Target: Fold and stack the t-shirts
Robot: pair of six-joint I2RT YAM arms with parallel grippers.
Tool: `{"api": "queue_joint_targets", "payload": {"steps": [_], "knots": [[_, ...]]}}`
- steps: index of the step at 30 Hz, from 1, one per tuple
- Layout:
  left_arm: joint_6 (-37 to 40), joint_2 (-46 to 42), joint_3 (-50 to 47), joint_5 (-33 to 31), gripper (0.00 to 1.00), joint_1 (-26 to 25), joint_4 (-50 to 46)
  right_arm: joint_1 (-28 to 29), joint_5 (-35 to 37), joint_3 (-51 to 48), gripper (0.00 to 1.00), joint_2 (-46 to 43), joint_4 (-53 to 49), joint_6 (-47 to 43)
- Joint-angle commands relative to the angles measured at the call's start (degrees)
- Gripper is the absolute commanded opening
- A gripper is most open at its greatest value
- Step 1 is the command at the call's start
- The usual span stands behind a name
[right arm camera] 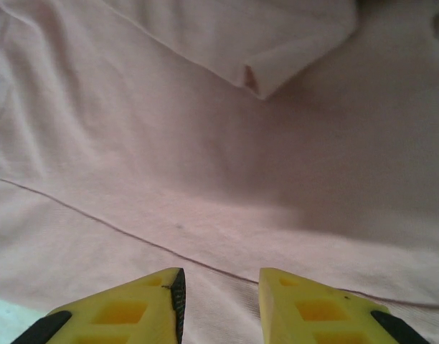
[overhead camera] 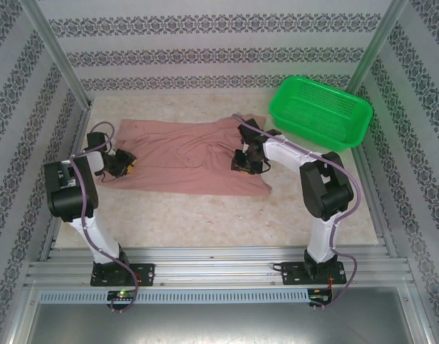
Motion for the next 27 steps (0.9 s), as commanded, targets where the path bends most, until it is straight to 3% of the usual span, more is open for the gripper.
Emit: {"api": "queue_joint_targets", "payload": {"steps": [1,14,20,27], "knots": [[-1.46,-0.71,-5.7,-8.8,0.29,2.86,-4.6,2.89,5.47,-1.86,0.35,1.39,-2.78,1.48],[-0.43,-13.95,-19.39,-10.66,0.31,6.31,-10.8,12.34,5.08,-11.92,0.34,-3.29,-4.82,7.93],[0.53,-20.48,-24.34,-13.67,0.34,11.87,-13.4,17.16,0.94,-17.52,0.35,-5.26,-3.6,12.67],[4.43,-26.07,-25.12,-12.2,0.38,14.55,-16.19,19.75,0.63,-15.41,0.36,-8.4,-9.17,13.36]]}}
